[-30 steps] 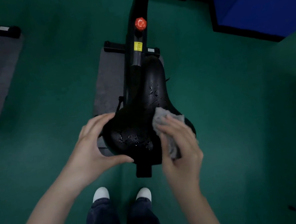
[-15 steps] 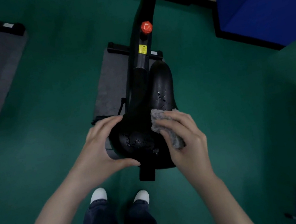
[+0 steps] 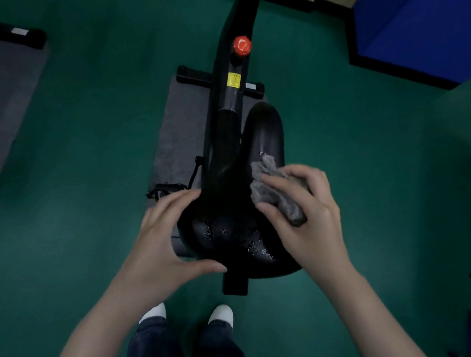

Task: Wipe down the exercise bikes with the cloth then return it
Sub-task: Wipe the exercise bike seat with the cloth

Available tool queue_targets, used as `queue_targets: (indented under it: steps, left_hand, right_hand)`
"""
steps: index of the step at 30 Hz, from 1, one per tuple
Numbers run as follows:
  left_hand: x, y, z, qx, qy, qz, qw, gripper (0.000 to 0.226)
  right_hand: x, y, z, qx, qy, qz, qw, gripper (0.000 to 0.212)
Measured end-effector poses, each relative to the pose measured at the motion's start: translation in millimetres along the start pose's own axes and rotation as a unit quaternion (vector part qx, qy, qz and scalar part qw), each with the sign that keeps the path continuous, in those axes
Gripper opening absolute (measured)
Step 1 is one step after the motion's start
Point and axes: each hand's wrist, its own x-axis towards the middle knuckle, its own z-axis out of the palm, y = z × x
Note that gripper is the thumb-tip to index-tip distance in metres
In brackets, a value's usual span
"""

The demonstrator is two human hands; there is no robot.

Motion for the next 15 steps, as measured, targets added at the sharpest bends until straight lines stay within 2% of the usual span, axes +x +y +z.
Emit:
queue_targets:
  steps: [10, 15]
  left_hand:
    - [0, -2, 1, -0.005, 0.003, 0.005, 1.000, 0.096]
    - [0, -3, 0, -0.003, 0.004, 0.003, 1.000, 0.097]
  right_hand:
    - [45, -2, 10, 0.032, 0.026, 0.050, 0.998, 0.010]
    - [13, -2, -1, 0.021, 0.008, 0.057, 0.998, 0.009]
